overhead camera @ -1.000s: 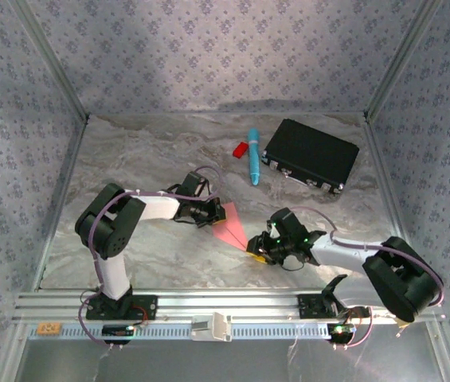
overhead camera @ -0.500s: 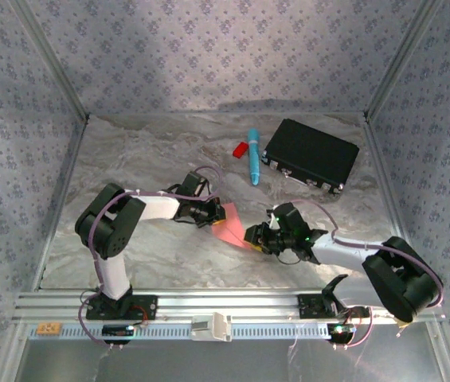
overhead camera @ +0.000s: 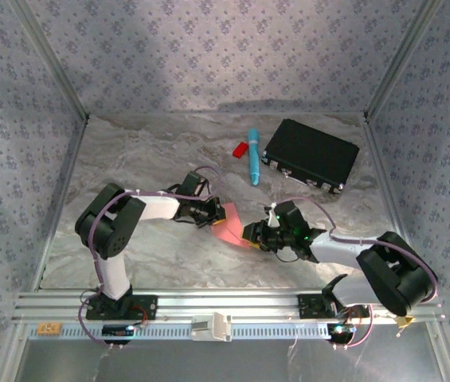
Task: Fold a paper plane with a square sheet of paper (pick it up from the middle)
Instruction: Turn over the paper at the center of the table.
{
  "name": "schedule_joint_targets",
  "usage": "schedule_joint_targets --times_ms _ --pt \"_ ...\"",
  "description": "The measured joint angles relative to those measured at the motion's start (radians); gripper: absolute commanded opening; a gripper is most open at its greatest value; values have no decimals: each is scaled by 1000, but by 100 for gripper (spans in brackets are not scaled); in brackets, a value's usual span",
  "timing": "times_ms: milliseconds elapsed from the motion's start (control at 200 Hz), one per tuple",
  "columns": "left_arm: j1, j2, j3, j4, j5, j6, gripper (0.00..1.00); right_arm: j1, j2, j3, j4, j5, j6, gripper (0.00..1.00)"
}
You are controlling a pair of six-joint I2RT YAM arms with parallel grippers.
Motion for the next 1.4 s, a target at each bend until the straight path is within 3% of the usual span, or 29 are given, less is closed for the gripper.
schedule_joint_targets --times_ms 415,660,760,984,1109,1404 --pt "0 0 0 0 0 -7 3 -10 23 0 3 -15 -16 28" --pt "0 0 0 2 0 -17 5 -10 28 0 10 -22 -32 14" --pt "0 -2 0 7 -1 -19 10 -10 28 -2 21 -23 -40 9" --pt "0 -92 -6 6 -17 -15 29 -5 -12 -11 20 -17 -66 8" --pt "-1 -214 -22 -18 -92 -5 39 9 -102 -6 -67 43 -122 9" --pt "2 -529 -43 -160 -367 76 47 85 -265 89 -377 301 -317 7"
